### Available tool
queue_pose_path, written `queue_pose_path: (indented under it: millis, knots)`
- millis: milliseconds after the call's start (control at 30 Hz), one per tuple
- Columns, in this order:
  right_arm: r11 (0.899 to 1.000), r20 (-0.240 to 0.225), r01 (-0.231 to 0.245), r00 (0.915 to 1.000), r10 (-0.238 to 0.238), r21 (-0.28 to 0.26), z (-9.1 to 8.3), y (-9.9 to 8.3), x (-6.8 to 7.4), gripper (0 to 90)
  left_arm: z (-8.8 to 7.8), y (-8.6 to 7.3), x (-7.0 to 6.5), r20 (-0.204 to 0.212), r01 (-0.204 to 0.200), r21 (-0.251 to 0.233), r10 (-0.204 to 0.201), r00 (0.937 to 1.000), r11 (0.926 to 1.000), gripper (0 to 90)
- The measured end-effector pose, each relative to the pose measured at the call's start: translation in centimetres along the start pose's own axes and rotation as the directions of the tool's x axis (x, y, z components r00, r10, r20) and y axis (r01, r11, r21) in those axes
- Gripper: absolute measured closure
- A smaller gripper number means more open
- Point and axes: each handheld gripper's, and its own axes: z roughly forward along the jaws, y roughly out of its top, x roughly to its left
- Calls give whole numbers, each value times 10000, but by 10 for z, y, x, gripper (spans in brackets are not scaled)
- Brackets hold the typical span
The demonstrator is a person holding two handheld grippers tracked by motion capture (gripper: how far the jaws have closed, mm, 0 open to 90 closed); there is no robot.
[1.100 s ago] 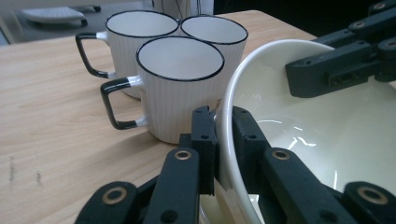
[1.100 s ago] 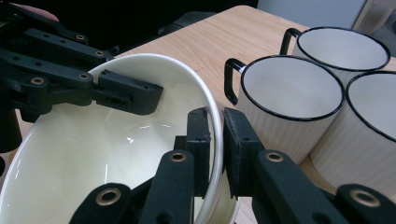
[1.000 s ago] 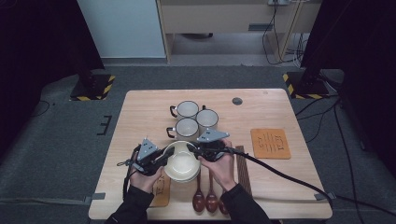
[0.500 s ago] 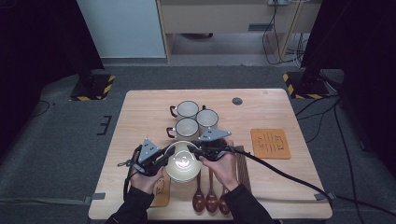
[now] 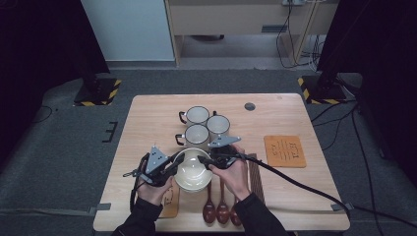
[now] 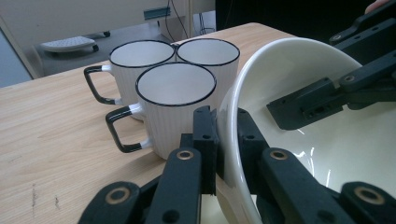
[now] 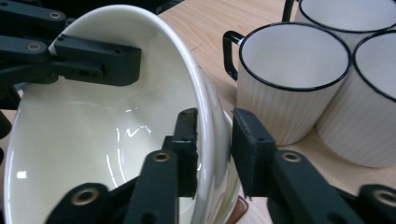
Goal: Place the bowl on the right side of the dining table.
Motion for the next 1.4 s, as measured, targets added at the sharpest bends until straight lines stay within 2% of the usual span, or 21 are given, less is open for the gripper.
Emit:
queue_pose_path:
  millis: [33, 200, 233, 433, 633, 767, 867, 1033, 1133, 1400]
  knots:
    - [9999, -73, -108, 9999, 108, 22, 0, 0, 0, 753, 0, 0, 0, 8, 1, 20, -1, 10000, 10000, 816]
    - [9984, 339, -535, 9980, 528, 186, 1, -1, 2, 808, 2, 0, -3, -7, -109, 182, 109, 9999, 9998, 811]
    - [9985, 406, -494, 9980, 485, 215, 2, -1, 2, 811, 2, 0, -3, 2, -133, 197, 133, 9999, 9997, 811]
    - [9965, 375, -803, 9961, 793, 241, 3, -1, 2, 811, 1, -2, 0, 184, 154, -33, -154, 9997, 9999, 796]
    - [9965, 279, -796, 9965, 789, 259, 4, -1, 2, 811, 1, 0, -2, 450, 66, -458, -45, 9990, 9989, 658]
    - [9968, 308, -763, 9967, 756, 231, 3, 0, 1, 809, -1, 2, -2, 590, 173, -881, -121, 9982, 9960, 579]
    - [9971, 335, -725, 9969, 717, 246, 2, 1, 1, 808, -4, 3, -1, 588, 296, -1294, -221, 9980, 9911, 512]
    - [9971, 333, -716, 9969, 707, 274, 2, 1, 1, 807, -10, 5, 4, 670, 687, -1835, -572, 9961, 9806, 455]
    - [9974, 343, -670, 9972, 661, 280, 2, 0, 1, 807, -12, 6, 7, 621, 944, -2059, -832, 9946, 9740, 428]
    - [9980, 320, -588, 9978, 580, 248, 1, 1, 1, 807, -19, 5, 20, 303, 1346, -2320, -1312, 9909, 9633, 401]
